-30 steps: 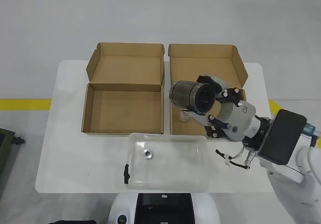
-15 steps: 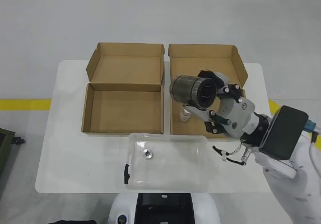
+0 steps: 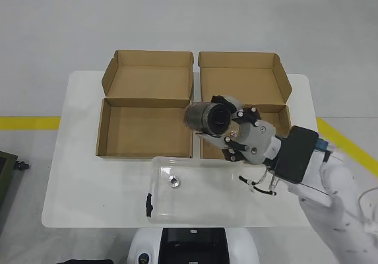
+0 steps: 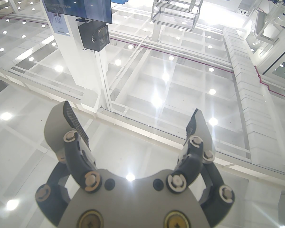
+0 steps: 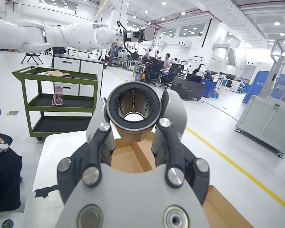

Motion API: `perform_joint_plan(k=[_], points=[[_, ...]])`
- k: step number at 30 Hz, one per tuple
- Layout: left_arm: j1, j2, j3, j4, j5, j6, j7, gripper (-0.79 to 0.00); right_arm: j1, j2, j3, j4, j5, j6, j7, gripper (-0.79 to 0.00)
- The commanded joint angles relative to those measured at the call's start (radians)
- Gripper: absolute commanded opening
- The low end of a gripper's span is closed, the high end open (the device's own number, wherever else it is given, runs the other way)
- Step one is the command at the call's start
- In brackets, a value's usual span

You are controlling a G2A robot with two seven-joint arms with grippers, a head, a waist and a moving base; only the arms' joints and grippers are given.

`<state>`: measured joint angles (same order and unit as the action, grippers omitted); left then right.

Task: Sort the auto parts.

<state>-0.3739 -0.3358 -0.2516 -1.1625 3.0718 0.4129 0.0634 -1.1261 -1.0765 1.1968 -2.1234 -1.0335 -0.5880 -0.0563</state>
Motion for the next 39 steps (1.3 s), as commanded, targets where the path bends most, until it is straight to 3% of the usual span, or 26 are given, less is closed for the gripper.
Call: perform_joint_plan(k=[1, 18, 29, 39], points=[[0.0, 0.0, 0.0, 0.0, 0.0, 0.0, 0.0, 0.0, 0.0, -0.002, -0.016, 0.009, -0.006, 0.0, 0.008, -0.785], [0.0, 0.0, 0.0, 0.0, 0.0, 0.0, 0.0, 0.0, 0.035, -0.03, -0.173, 0.151, -0.096, 0.01, 0.086, -0.785], [0.0, 0.0, 0.0, 0.0, 0.0, 0.0, 0.0, 0.0, 0.162, -0.078, -0.333, 0.31, -0.148, 0.066, 0.178, -0.785], [0.0, 0.0, 0.0, 0.0, 0.0, 0.0, 0.0, 0.0, 0.321, -0.155, -0.495, 0.498, -0.149, 0.141, 0.239, -0.785]])
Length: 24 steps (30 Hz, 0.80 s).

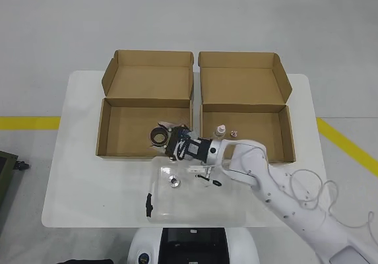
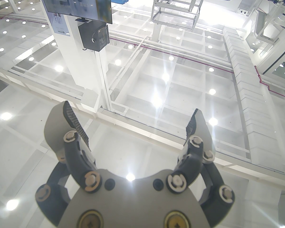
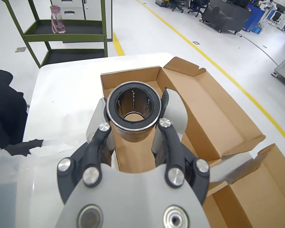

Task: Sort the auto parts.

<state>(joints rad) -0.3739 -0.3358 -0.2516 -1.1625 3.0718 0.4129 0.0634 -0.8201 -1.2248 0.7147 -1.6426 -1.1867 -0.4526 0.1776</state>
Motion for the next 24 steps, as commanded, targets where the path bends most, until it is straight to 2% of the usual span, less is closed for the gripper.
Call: perform_joint_plan(k=[1, 11, 24], points=[[0.0, 0.0, 0.0, 0.0, 0.0, 0.0, 0.0, 0.0, 0.031, -0.016, -0.028, 0.037, 0.005, 0.011, 0.012, -0.785], [0.0, 0.0, 0.0, 0.0, 0.0, 0.0, 0.0, 0.0, 0.172, -0.113, -0.16, 0.228, 0.034, 0.05, 0.069, -0.785], [0.0, 0.0, 0.0, 0.0, 0.0, 0.0, 0.0, 0.0, 0.274, -0.234, -0.265, 0.452, 0.065, 0.066, 0.113, -0.785]])
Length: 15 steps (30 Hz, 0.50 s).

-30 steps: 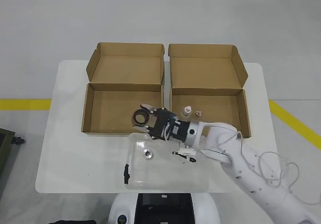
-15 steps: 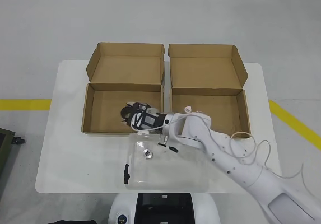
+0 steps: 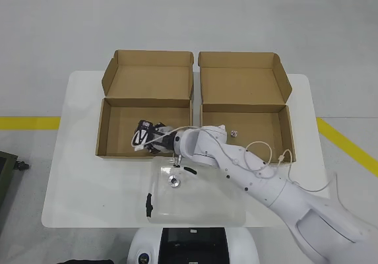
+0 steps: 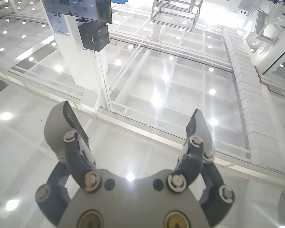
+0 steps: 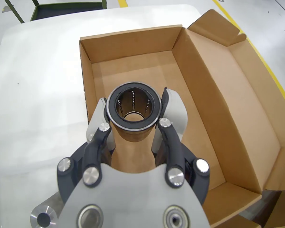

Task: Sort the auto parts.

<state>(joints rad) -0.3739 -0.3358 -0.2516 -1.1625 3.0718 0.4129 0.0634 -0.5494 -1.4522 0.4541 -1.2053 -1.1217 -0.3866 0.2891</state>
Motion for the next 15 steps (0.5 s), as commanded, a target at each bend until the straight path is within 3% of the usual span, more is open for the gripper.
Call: perform_joint_plan(k=[1, 4, 6, 12, 15], points=[[0.0, 0.0, 0.0, 0.0, 0.0, 0.0, 0.0, 0.0, 0.007, -0.015, -0.01, 0.03, 0.0, 0.001, 0.001, -0.785], [0.0, 0.0, 0.0, 0.0, 0.0, 0.0, 0.0, 0.0, 0.015, -0.034, -0.018, 0.074, 0.0, 0.001, -0.004, -0.773], [0.0, 0.0, 0.0, 0.0, 0.0, 0.0, 0.0, 0.0, 0.018, -0.045, -0.02, 0.098, -0.001, -0.002, -0.009, -0.665], [0.0, 0.0, 0.0, 0.0, 0.0, 0.0, 0.0, 0.0, 0.026, -0.067, -0.017, 0.147, -0.016, -0.009, -0.011, -0.453], [0.0, 0.0, 0.0, 0.0, 0.0, 0.0, 0.0, 0.0, 0.026, -0.075, -0.012, 0.165, -0.02, -0.016, -0.01, -0.413]])
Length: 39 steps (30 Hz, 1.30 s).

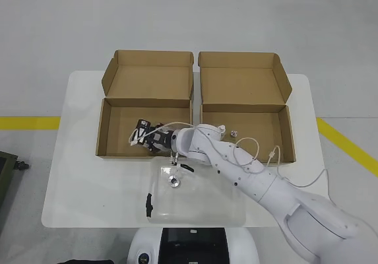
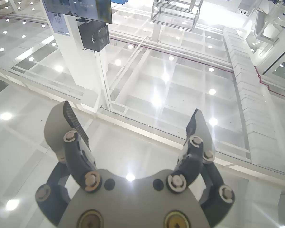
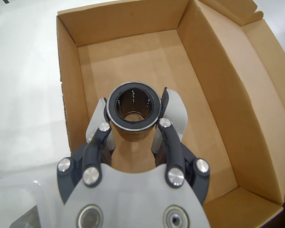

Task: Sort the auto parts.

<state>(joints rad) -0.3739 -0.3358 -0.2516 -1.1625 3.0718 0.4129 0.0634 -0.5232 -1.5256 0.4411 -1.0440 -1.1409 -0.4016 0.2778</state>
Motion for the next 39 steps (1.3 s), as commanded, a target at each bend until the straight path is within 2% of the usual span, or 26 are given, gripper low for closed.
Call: perform_joint_plan(k=[1, 3, 6, 7, 12, 18, 24, 30, 34, 39], points=[[0.0, 0.0, 0.0, 0.0, 0.0, 0.0, 0.0, 0.0, -0.001, -0.004, 0.003, 0.008, -0.002, -0.003, 0.002, -0.409], [0.0, 0.0, 0.0, 0.0, 0.0, 0.0, 0.0, 0.0, -0.004, -0.007, 0.008, 0.015, -0.007, -0.008, 0.004, -0.397], [0.0, 0.0, 0.0, 0.0, 0.0, 0.0, 0.0, 0.0, -0.008, -0.01, 0.019, 0.015, -0.013, -0.014, 0.007, -0.04], [0.0, 0.0, 0.0, 0.0, 0.0, 0.0, 0.0, 0.0, -0.008, -0.009, 0.024, 0.011, -0.018, -0.014, 0.008, 0.0], [0.0, 0.0, 0.0, 0.0, 0.0, 0.0, 0.0, 0.0, -0.008, 0.003, 0.067, -0.065, -0.057, -0.021, 0.02, 0.0], [0.0, 0.0, 0.0, 0.0, 0.0, 0.0, 0.0, 0.0, -0.061, 0.048, 0.157, -0.282, -0.106, -0.059, 0.109, 0.0], [0.0, 0.0, 0.0, 0.0, 0.0, 0.0, 0.0, 0.0, -0.214, 0.113, 0.283, -0.543, -0.122, -0.149, 0.214, 0.0], [0.0, 0.0, 0.0, 0.0, 0.0, 0.0, 0.0, 0.0, -0.393, 0.171, 0.387, -0.747, -0.128, -0.301, 0.271, 0.0], [0.0, 0.0, 0.0, 0.0, 0.0, 0.0, 0.0, 0.0, -0.482, 0.198, 0.423, -0.832, -0.151, -0.378, 0.308, 0.0], [0.0, 0.0, 0.0, 0.0, 0.0, 0.0, 0.0, 0.0, -0.557, 0.221, 0.456, -0.862, -0.205, -0.437, 0.268, 0.0]])
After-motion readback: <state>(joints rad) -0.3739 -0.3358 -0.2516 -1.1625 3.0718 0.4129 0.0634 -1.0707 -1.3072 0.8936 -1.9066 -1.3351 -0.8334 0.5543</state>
